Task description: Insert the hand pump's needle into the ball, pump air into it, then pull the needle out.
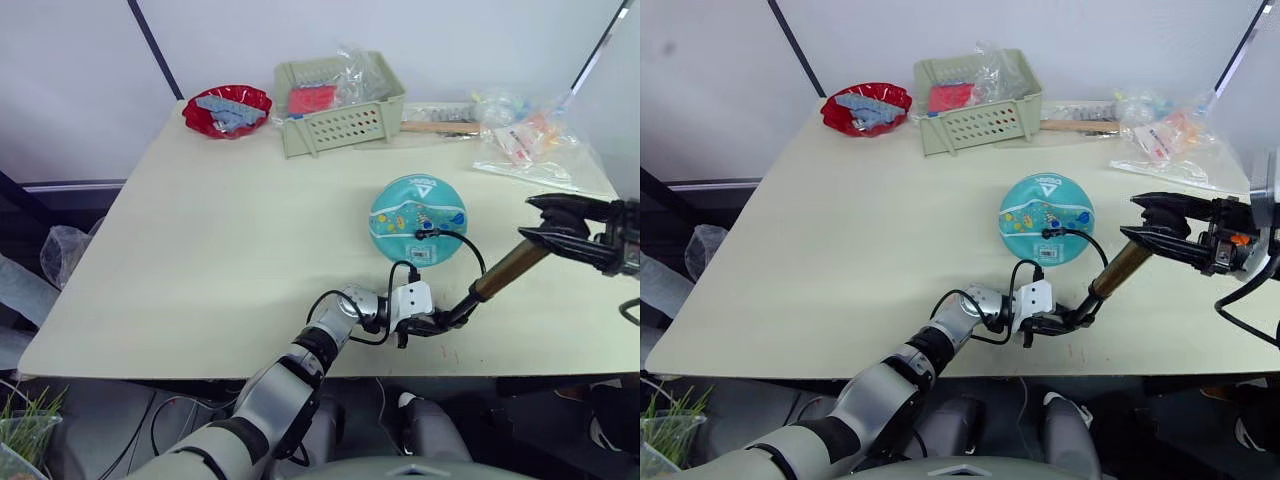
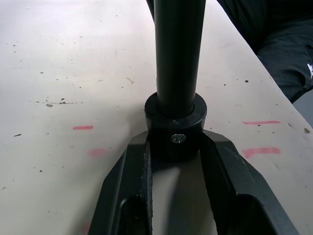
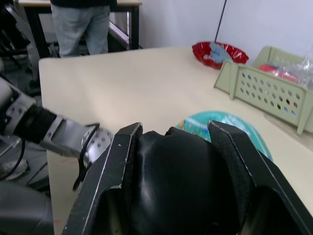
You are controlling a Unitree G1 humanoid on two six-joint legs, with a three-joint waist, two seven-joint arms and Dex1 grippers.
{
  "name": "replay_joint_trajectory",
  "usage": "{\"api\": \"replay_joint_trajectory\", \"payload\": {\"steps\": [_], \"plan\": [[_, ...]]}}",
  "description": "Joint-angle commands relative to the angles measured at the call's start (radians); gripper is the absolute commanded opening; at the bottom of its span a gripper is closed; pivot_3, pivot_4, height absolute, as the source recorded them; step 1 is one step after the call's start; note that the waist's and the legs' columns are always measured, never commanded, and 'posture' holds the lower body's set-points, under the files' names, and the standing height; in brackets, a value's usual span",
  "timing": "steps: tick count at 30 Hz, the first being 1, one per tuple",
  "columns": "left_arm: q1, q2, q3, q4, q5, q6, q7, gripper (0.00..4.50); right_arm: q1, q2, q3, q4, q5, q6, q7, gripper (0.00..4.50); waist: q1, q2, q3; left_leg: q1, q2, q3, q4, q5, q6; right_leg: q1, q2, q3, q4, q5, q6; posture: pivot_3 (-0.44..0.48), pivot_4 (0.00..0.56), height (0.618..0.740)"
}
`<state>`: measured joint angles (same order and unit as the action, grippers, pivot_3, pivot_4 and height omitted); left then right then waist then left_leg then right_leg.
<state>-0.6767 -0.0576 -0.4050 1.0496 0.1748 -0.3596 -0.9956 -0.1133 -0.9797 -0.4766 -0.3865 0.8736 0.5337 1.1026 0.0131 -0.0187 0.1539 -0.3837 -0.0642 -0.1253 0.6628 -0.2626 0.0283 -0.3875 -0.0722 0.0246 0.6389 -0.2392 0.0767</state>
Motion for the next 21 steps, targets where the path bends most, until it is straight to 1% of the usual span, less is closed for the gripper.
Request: {"api": "replay_joint_trajectory", "payload": {"steps": [1, 4, 7, 9, 14, 18, 21], "plan": [[0.017, 0.04, -0.05, 0.105, 0.08, 0.042, 0.008, 0.98, 0.064, 0.053, 0.082, 0.002, -0.085, -0.048, -0.007, 1.63, 0.001, -0.003, -0.002, 0.0, 0.0, -0.001, 0.0, 0.0, 0.0, 0.001, 0.0, -0.001, 0.0, -0.001, 0.001, 0.0, 0.15, 0.74], [0.011, 0.04, -0.052, 0.109, 0.082, 0.037, -0.006, 0.98, 0.129, 0.082, 0.198, 0.032, -0.238, -0.153, -0.003, 1.63, 0.0, -0.006, -0.004, 0.001, 0.0, -0.002, 0.0, 0.0, 0.0, 0.002, 0.0, -0.002, 0.0, -0.001, 0.002, 0.0, 0.15, 0.74], [0.009, 0.037, -0.046, 0.109, 0.071, 0.044, -0.019, 0.98, 0.147, 0.131, 0.261, 0.062, -0.284, -0.212, -0.01, 1.63, -0.001, -0.01, -0.007, 0.005, 0.0, -0.002, 0.0, 0.0, 0.0, 0.006, 0.0, -0.002, 0.0, -0.002, 0.002, 0.0, 0.15, 0.74], [0.004, 0.042, -0.056, 0.11, 0.08, 0.032, -0.023, 0.98, 0.152, 0.144, 0.29, 0.084, -0.316, -0.248, -0.002, 1.63, -0.001, -0.009, -0.007, 0.005, 0.001, -0.002, 0.0, 0.0, 0.0, 0.006, 0.001, -0.002, -0.001, -0.002, 0.002, 0.0, 0.15, 0.74], [-0.006, 0.048, -0.047, 0.116, 0.074, 0.036, -0.023, 0.98, 0.163, 0.195, 0.344, 0.135, -0.378, -0.329, -0.014, 1.63, -0.001, -0.01, -0.007, 0.005, 0.001, -0.004, 0.0, 0.0, 0.0, 0.006, 0.001, -0.004, -0.001, -0.002, 0.002, 0.0, 0.15, 0.74], [-0.032, 0.036, -0.042, 0.133, 0.077, 0.042, 0.01, 0.98, 0.155, 0.226, 0.358, 0.177, -0.416, -0.383, -0.028, 1.63, -0.002, -0.01, -0.007, 0.005, 0.001, -0.004, 0.0, 0.0, 0.0, 0.006, 0.001, -0.003, -0.001, -0.002, 0.002, 0.0, 0.15, 0.74], [-0.027, 0.031, -0.047, 0.136, 0.078, 0.035, 0.003, 0.98, 0.139, 0.225, 0.33, 0.145, -0.368, -0.372, -0.025, 1.63, -0.002, -0.01, -0.007, 0.005, 0.001, -0.004, 0.0, 0.0, 0.0, 0.006, 0.001, -0.003, -0.001, -0.001, 0.002, 0.0, 0.15, 0.74]]}}
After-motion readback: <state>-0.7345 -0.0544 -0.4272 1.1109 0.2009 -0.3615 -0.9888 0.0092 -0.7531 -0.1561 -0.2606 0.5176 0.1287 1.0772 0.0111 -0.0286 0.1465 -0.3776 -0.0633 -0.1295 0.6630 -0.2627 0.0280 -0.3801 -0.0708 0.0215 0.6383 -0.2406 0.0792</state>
